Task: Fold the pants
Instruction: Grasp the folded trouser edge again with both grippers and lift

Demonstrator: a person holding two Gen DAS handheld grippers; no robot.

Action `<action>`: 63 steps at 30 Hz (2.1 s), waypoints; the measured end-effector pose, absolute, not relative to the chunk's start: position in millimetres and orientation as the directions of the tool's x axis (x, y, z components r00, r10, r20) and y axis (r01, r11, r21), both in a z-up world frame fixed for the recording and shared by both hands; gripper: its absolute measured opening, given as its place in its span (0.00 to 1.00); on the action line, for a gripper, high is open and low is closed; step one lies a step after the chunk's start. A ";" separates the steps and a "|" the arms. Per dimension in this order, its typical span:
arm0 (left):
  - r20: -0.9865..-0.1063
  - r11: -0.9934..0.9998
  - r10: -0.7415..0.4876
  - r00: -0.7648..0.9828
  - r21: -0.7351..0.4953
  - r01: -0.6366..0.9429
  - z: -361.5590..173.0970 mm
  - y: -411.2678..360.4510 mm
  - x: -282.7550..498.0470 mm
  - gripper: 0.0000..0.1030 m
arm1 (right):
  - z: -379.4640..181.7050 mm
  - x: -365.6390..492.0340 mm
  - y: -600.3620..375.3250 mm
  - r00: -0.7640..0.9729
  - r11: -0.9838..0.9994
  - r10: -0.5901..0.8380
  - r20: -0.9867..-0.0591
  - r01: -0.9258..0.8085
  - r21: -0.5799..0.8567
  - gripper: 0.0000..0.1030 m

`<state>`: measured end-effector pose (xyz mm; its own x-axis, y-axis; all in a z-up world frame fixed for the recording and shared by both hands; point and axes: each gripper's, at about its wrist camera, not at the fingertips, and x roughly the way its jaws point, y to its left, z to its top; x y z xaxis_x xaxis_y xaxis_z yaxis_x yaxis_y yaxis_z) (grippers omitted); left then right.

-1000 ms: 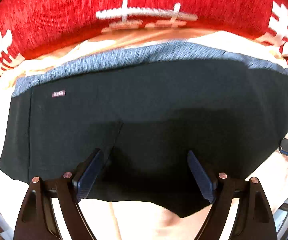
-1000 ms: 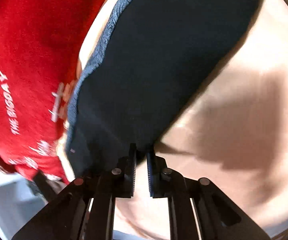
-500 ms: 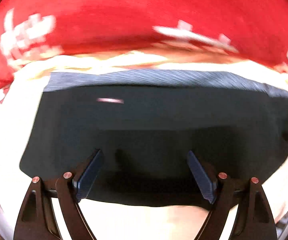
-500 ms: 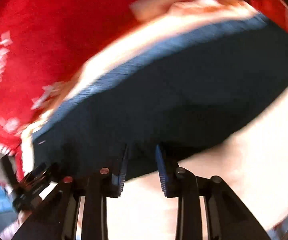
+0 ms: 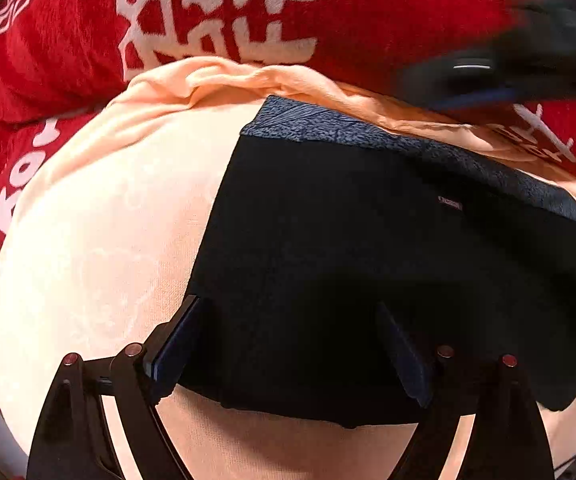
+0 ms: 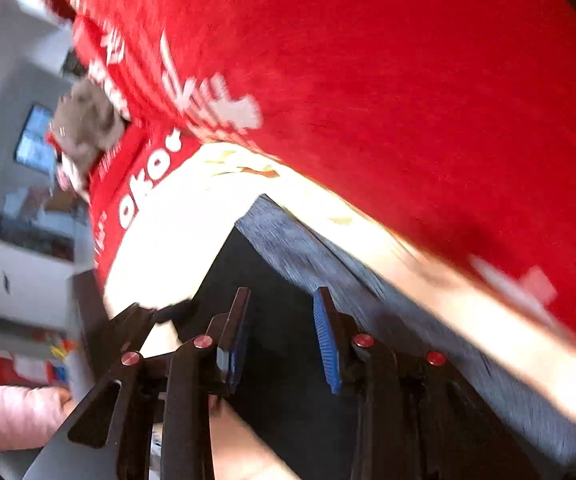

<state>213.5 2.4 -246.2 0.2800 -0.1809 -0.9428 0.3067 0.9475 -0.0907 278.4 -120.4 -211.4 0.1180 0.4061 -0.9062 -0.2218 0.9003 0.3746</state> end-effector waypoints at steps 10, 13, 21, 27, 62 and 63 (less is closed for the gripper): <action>-0.914 0.939 -0.240 0.327 -0.132 0.318 -267.4 39.3 185.0 0.84 | -272.2 311.6 -82.5 0.036 0.922 0.252 -0.967 -0.314 0.228 0.46; -0.914 0.938 -0.244 0.324 -0.138 0.316 -263.9 38.8 173.4 0.84 | -276.1 314.6 -90.8 -0.014 0.915 0.303 -0.953 -0.273 0.295 0.11; -0.916 0.942 -0.230 0.328 -0.125 0.311 -245.6 28.1 168.8 0.87 | -253.4 324.2 -76.3 0.036 0.900 0.343 -0.939 -0.297 0.318 0.03; -0.936 0.948 -0.202 0.290 -0.112 0.298 -239.4 25.2 174.3 0.86 | -262.3 310.3 -86.2 0.081 0.962 0.180 -0.980 -0.224 0.158 0.06; -0.992 0.816 -0.101 0.079 -0.037 0.576 -172.0 -169.6 47.5 0.87 | -150.8 -125.0 -402.0 0.183 0.711 0.145 -0.972 0.664 0.231 0.43; -0.992 0.808 -0.099 0.080 -0.033 0.589 -166.6 -173.7 42.7 0.87 | -149.1 -133.4 -404.2 0.191 0.686 0.152 -0.970 0.686 0.242 0.43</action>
